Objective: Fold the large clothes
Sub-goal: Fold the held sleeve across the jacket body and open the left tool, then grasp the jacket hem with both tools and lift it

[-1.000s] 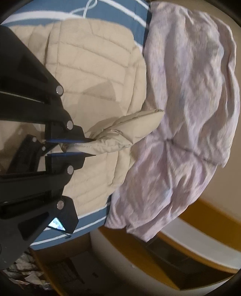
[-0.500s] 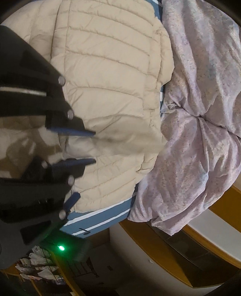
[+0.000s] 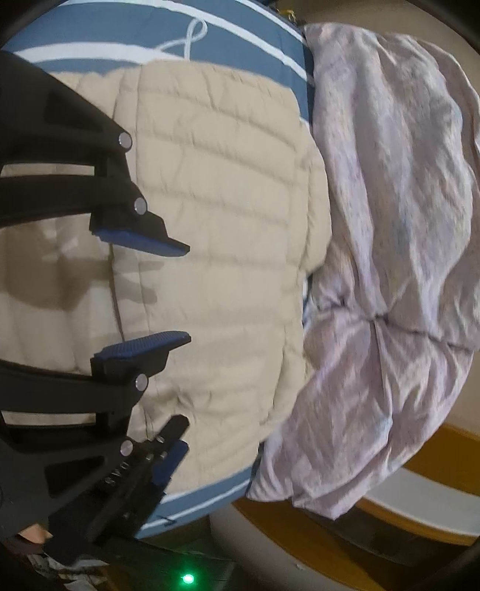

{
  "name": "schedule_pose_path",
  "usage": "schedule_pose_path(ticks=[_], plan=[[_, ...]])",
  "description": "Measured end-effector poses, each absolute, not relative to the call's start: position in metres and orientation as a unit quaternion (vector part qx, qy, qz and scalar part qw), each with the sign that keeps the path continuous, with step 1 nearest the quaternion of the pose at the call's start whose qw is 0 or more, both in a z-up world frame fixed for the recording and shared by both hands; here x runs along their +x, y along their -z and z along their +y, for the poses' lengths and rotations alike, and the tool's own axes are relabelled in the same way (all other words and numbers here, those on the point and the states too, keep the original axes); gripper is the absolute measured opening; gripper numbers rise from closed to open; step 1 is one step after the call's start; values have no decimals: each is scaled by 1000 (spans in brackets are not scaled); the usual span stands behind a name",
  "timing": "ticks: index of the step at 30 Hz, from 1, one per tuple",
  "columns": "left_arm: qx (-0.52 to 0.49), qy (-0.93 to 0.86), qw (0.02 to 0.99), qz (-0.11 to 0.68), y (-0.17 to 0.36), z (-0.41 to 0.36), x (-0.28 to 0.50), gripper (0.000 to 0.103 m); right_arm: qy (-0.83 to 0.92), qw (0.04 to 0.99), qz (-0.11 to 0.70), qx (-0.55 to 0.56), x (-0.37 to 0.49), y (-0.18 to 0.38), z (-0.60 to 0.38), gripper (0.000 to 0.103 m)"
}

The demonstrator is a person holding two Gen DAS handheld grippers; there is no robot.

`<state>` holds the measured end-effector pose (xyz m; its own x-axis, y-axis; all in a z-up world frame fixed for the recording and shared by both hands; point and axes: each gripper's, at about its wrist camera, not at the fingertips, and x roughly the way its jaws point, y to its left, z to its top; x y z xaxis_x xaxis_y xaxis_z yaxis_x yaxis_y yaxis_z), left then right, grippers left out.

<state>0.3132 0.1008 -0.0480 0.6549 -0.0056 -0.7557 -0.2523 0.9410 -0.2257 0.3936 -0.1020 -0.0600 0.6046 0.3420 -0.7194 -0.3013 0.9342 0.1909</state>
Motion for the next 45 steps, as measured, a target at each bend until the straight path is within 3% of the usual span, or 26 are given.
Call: schedule_pose_path(ticks=[15, 26, 28, 30, 32, 45], plan=[[-134, -128, 878, 441, 96, 136, 315, 46, -143, 889, 436, -10, 408, 96, -86, 47], [-130, -124, 878, 443, 102, 137, 316, 50, -137, 890, 433, -35, 410, 104, -80, 49], [-140, -115, 879, 440, 97, 138, 307, 50, -151, 885, 439, -21, 411, 101, -86, 56], [-145, -107, 883, 434, 89, 142, 292, 53, -163, 883, 441, -5, 408, 96, -95, 75], [-146, -109, 885, 429, 83, 146, 277, 56, -165, 889, 427, 1, 397, 87, -108, 82], [-180, -118, 882, 419, 88, 189, 118, 56, -167, 890, 423, 14, 307, 81, -228, 82]])
